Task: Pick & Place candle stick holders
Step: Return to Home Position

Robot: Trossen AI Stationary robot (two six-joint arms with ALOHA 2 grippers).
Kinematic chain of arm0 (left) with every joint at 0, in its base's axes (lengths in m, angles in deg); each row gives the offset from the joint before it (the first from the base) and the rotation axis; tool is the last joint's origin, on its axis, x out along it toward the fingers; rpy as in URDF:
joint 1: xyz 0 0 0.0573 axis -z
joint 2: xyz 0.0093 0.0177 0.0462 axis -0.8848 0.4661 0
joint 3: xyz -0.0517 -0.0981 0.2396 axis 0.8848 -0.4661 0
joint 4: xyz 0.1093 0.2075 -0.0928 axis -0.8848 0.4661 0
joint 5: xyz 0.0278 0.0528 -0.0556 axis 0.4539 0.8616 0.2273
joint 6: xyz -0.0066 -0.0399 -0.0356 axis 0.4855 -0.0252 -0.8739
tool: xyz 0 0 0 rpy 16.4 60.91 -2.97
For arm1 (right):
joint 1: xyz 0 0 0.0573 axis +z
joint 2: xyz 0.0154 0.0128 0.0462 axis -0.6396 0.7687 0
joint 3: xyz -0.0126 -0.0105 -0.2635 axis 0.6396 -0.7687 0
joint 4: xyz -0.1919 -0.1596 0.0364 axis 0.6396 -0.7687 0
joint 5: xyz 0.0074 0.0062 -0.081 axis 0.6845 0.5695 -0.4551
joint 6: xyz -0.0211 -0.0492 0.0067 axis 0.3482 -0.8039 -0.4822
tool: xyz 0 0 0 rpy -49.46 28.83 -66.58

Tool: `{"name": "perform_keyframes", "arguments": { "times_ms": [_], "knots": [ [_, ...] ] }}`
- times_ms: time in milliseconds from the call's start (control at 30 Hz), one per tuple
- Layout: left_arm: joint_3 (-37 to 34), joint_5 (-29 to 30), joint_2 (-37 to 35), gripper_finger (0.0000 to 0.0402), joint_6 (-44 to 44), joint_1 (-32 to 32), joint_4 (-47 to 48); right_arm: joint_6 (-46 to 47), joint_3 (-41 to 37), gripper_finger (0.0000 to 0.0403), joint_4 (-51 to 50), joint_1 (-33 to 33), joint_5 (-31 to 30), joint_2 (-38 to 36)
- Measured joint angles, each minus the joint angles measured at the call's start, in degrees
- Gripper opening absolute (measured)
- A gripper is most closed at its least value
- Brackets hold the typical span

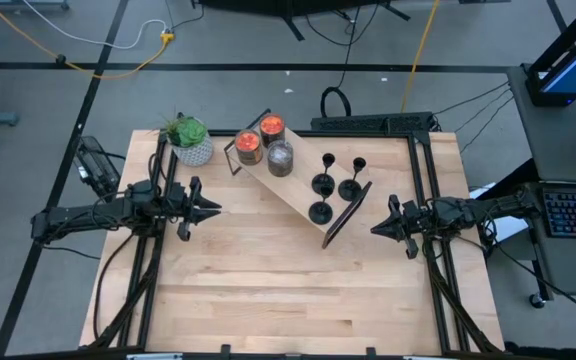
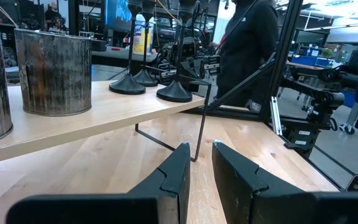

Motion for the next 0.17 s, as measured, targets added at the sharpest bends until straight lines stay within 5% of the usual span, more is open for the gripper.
{"name": "perform_keyframes", "arguments": {
  "times_ms": [167],
  "knots": [
    [0.0,0.0,0.01,0.0072,0.02,0.0,0.0,0.02,0.0,0.0006,0.0,0.0,0.0,0.0]
  ]
}}
